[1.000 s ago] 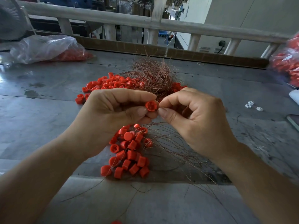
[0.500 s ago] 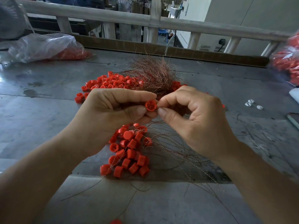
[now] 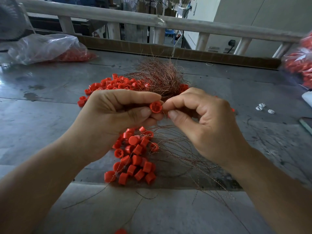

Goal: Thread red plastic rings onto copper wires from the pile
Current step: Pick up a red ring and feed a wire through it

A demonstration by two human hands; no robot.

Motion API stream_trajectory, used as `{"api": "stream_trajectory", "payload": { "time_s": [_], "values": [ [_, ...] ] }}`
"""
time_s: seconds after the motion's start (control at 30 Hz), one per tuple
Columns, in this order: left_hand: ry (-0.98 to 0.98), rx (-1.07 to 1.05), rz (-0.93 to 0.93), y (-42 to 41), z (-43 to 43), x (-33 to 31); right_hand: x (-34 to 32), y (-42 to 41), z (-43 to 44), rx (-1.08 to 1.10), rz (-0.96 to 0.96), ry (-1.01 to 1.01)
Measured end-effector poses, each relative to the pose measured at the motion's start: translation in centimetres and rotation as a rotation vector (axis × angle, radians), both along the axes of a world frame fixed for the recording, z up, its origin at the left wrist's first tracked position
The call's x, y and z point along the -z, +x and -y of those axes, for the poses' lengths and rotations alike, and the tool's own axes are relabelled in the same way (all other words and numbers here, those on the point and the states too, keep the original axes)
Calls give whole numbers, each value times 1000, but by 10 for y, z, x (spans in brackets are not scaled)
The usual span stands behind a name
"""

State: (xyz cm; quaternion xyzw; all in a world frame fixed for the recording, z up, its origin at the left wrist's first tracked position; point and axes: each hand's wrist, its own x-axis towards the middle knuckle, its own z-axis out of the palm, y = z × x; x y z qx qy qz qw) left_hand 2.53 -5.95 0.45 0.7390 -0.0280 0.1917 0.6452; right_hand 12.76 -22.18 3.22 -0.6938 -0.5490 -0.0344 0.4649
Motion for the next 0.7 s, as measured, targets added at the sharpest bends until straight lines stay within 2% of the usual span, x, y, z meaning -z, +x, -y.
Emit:
{"api": "stream_trajectory", "payload": {
  "time_s": [0.1,0.3,0.53,0.7],
  "values": [
    [19,-13,11,0,-1,1,-1,0,0,-1,12,16],
    [-22,5,2,1,0,1,-1,0,1,-25,-214,58],
    [-46,19,-3,1,2,2,-2,-2,2,-25,-251,50],
    [-50,58,-4,1,4,1,-6,0,2,-82,-389,25]
  ]
}}
